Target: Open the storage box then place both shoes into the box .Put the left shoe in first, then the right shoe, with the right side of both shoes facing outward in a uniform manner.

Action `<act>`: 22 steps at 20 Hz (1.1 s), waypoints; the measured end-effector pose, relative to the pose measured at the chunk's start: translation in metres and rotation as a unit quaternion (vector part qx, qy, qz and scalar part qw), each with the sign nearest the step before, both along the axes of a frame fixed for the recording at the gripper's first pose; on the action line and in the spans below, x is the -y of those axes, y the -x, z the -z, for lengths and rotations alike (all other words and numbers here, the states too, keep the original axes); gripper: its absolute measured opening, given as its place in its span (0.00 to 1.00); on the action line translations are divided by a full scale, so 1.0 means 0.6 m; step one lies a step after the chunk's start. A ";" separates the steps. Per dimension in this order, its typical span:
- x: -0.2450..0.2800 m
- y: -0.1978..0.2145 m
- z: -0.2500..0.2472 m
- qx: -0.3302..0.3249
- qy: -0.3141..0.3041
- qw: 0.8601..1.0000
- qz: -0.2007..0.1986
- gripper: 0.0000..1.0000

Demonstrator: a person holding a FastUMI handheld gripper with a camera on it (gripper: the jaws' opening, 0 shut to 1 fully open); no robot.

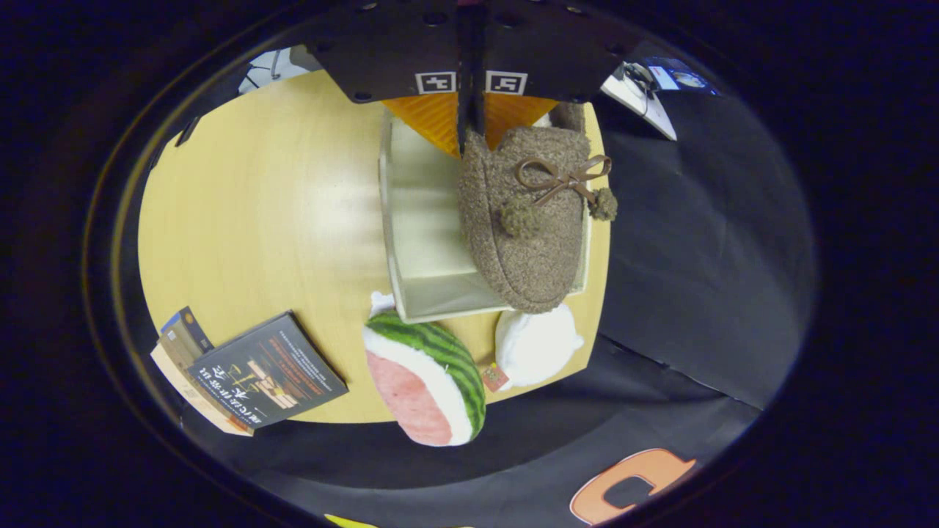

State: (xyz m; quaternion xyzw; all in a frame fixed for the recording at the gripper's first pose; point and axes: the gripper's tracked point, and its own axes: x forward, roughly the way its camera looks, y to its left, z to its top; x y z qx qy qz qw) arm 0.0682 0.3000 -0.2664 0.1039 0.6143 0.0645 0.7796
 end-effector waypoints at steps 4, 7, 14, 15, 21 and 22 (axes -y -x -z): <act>0.031 -0.012 0.064 -0.003 0.110 0.994 0.025 0.00; 0.038 -0.008 0.091 -0.012 0.157 0.987 0.036 0.00; 0.062 -0.028 0.131 -0.011 0.189 0.981 0.047 0.00; 0.060 -0.030 0.132 -0.013 0.188 0.981 0.049 0.01; 0.046 -0.029 0.128 0.002 0.167 0.985 0.037 0.10; 0.041 -0.028 0.123 0.005 0.156 0.987 0.033 0.13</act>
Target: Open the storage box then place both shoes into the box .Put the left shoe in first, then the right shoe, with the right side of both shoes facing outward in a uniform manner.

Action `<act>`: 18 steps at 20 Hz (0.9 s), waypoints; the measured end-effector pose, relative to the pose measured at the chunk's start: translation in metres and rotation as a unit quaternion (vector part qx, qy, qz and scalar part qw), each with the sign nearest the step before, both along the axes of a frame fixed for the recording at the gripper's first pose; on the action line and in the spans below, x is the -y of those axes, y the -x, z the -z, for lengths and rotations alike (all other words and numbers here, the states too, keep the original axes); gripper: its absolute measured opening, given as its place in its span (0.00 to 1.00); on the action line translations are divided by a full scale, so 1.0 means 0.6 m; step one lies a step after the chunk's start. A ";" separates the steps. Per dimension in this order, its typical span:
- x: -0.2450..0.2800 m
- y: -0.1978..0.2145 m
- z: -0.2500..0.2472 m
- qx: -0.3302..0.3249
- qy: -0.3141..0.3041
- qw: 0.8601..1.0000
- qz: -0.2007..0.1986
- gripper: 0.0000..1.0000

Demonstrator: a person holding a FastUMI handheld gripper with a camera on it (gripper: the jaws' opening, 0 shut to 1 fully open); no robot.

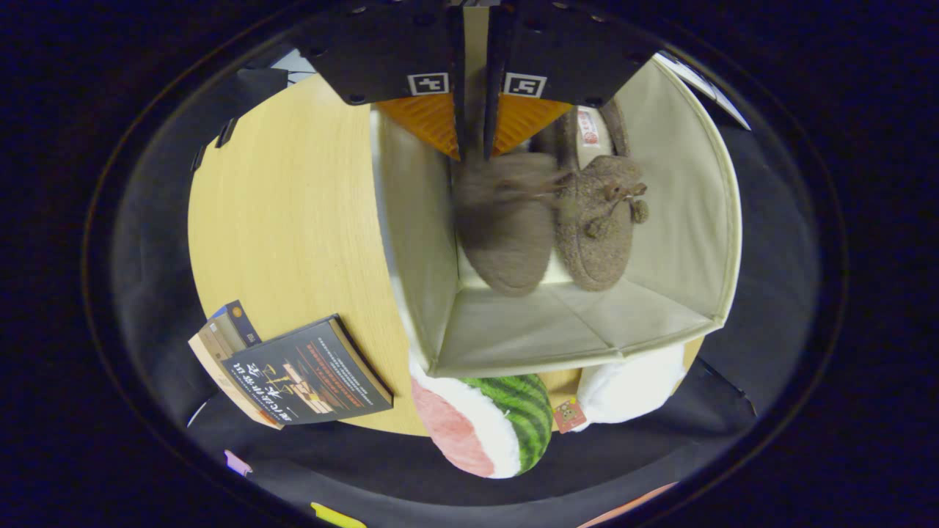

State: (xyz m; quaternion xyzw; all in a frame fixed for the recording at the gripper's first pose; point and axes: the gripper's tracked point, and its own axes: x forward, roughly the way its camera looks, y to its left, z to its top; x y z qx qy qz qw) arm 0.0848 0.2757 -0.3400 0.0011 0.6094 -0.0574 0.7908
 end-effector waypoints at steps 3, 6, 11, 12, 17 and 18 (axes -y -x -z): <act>-0.019 0.017 -0.031 0.008 -0.028 0.999 -0.030 0.32; -0.031 0.036 -0.078 0.028 -0.040 0.997 -0.064 0.59; -0.035 0.060 -0.203 0.114 -0.053 0.983 -0.132 0.92; -0.035 0.067 -0.229 0.139 -0.054 0.979 -0.142 0.96; -0.009 0.107 -0.361 0.248 -0.080 0.957 -0.128 0.97; -0.001 0.114 -0.388 0.271 -0.084 0.950 -0.131 0.97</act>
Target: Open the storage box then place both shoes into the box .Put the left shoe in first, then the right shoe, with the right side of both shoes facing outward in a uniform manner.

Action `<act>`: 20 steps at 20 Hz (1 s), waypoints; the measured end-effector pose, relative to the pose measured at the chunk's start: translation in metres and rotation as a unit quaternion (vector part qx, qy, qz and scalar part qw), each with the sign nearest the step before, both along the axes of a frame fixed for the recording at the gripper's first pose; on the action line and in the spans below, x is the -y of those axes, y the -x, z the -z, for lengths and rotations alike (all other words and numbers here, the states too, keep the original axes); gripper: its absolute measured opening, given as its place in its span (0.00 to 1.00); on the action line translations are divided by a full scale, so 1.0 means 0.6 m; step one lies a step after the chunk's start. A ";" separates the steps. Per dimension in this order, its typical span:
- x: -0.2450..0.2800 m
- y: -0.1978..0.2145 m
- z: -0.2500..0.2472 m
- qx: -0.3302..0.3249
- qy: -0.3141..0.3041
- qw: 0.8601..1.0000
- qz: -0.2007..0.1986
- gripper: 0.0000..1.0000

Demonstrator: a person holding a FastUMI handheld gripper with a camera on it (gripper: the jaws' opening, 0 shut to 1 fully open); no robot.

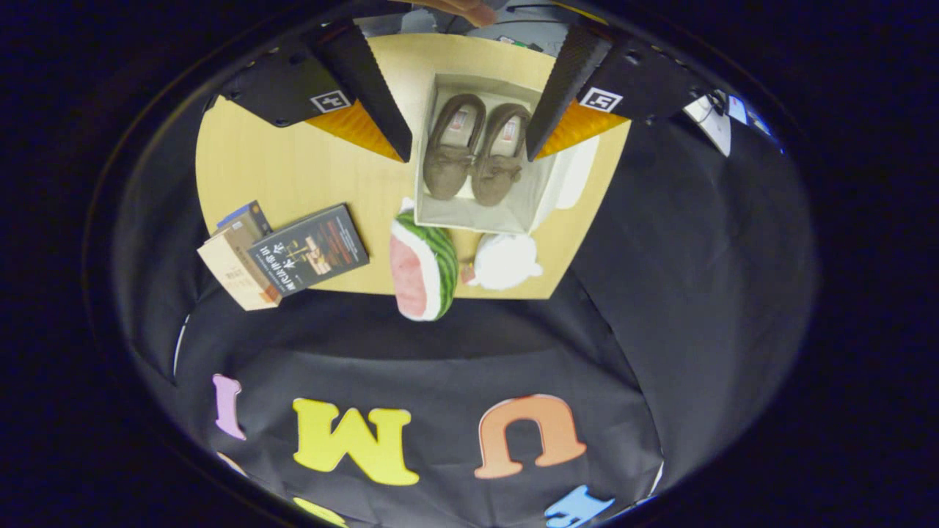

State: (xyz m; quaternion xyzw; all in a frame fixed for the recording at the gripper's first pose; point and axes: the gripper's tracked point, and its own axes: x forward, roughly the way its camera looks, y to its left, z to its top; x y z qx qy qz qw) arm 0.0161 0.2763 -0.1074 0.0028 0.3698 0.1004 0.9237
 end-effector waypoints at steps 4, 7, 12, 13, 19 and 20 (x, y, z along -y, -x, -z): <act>0.072 0.015 -0.101 0.102 -0.003 0.995 0.018 0.96; 0.145 0.019 -0.166 0.180 0.021 0.983 0.039 0.97; 0.215 0.074 -0.245 0.256 0.043 0.964 0.053 0.96; 0.219 0.100 -0.266 0.272 0.044 0.960 0.054 0.96; 0.256 0.166 -0.297 0.351 0.047 0.933 0.066 0.97; 0.256 0.173 -0.298 0.358 0.044 0.930 0.067 0.97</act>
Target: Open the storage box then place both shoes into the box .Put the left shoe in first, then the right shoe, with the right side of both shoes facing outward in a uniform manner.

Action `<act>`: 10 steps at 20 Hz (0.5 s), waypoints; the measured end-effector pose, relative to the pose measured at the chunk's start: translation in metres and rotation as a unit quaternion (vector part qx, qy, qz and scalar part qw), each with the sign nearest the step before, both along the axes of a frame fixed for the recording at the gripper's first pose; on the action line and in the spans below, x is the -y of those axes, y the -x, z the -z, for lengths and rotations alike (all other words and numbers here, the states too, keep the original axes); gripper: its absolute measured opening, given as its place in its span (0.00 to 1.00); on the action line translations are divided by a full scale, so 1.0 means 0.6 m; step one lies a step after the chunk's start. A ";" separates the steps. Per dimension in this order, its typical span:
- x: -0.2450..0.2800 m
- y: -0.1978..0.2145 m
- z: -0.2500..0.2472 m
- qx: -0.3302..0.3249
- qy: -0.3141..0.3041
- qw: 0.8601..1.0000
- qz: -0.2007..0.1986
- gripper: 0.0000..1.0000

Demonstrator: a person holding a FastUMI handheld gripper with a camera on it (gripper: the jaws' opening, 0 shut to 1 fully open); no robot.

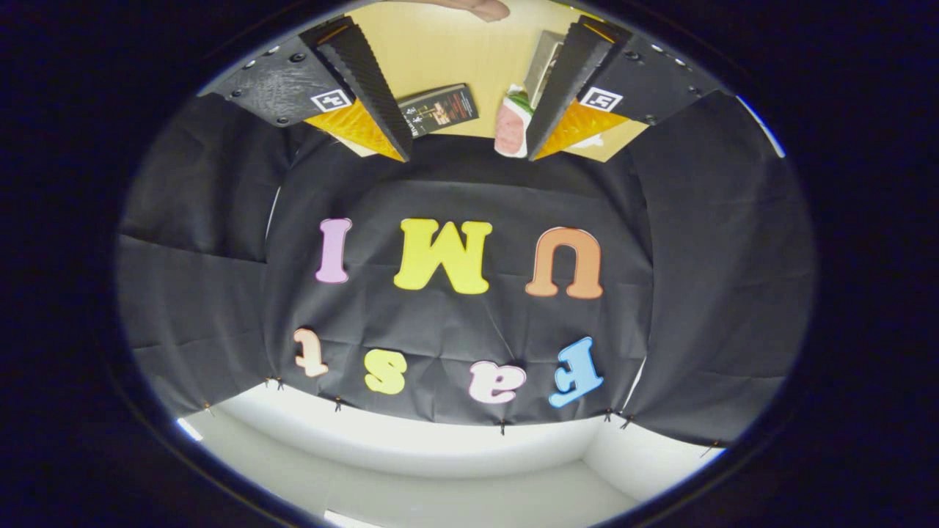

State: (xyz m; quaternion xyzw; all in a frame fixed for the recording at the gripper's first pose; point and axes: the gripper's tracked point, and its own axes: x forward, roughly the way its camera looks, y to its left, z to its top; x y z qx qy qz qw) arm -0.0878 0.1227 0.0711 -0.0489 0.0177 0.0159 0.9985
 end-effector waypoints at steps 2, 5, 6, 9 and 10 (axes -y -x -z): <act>0.002 0.013 -0.008 0.018 -0.001 1.000 -0.001 0.97; 0.002 0.021 0.005 0.012 -0.002 1.000 0.002 0.97; 0.003 0.021 0.005 0.009 -0.003 1.000 0.003 0.97; 0.010 0.012 0.012 0.003 -0.006 1.000 0.012 0.97; 0.011 0.010 0.011 0.002 -0.009 1.000 0.015 0.97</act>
